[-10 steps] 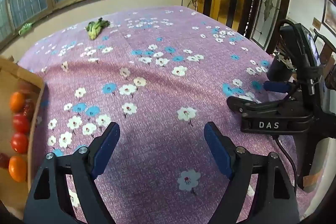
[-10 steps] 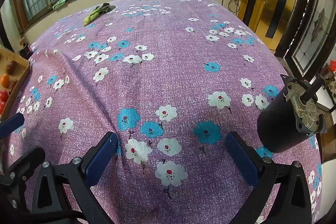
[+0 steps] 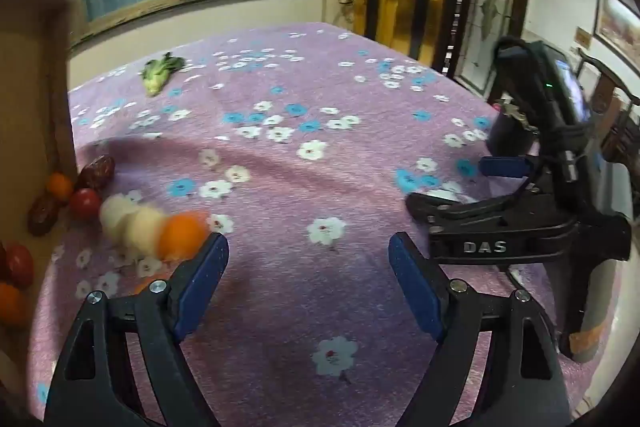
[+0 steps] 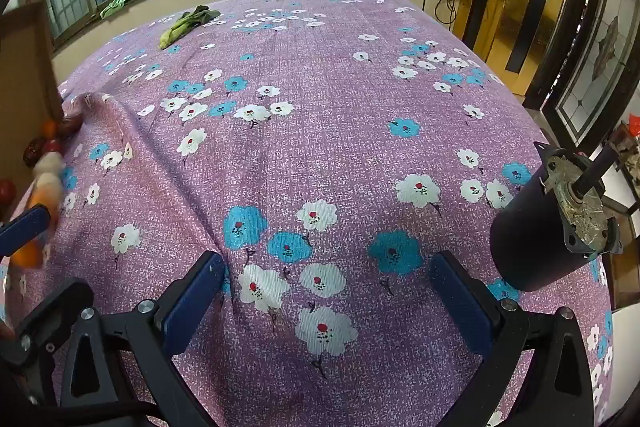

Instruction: Organize fruits

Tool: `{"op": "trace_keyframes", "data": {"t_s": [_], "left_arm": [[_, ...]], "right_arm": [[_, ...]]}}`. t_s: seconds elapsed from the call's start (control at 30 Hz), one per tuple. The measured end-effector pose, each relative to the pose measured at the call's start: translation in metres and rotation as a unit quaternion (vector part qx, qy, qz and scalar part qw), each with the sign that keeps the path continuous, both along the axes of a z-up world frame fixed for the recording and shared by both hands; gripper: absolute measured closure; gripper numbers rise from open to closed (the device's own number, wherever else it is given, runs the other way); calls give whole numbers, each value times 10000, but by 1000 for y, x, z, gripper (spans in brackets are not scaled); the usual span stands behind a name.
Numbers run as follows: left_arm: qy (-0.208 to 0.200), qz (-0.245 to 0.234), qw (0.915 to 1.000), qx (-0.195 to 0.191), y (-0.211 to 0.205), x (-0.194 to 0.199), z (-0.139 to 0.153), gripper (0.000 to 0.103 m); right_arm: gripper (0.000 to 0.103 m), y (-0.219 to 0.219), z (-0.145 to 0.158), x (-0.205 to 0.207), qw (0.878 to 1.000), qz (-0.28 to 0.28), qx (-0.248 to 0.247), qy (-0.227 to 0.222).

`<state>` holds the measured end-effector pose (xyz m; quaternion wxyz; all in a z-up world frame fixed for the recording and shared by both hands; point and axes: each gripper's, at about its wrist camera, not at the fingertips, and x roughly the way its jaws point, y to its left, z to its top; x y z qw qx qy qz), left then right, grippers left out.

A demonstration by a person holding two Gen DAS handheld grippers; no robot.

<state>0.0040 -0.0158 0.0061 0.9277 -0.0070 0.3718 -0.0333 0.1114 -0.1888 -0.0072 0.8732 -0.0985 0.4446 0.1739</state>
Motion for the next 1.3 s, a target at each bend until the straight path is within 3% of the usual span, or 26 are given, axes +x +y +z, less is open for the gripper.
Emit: {"op": "trace_keyframes", "data": {"t_s": [0.4, 0.53, 0.7, 0.8, 0.93, 1.1, 1.3], "left_arm": [[-259, -262, 9918, -1224, 29, -7, 9, 21], [-84, -407, 9927, -1130, 23, -8, 8, 21], [-207, -404, 9944, -954, 30, -24, 21, 20], [-123, -222, 9942, -1045, 45, -31, 23, 20], [179, 81, 9892, -1453, 59, -34, 16, 20], [240, 347, 9918, -1208, 62, -53, 23, 20], [137, 571, 9894, -1328, 74, -65, 28, 20]], "right_arm": [[0, 0, 0, 0, 10000, 0, -1, -5], [0, 0, 0, 0, 10000, 0, -1, -7], [0, 0, 0, 0, 10000, 1, 0, -8], [0, 0, 0, 0, 10000, 0, 0, -8], [0, 0, 0, 0, 10000, 1, -1, -7], [0, 1, 0, 0, 10000, -13, -5, -9], [0, 4, 0, 0, 9999, -156, -8, -10]]}}
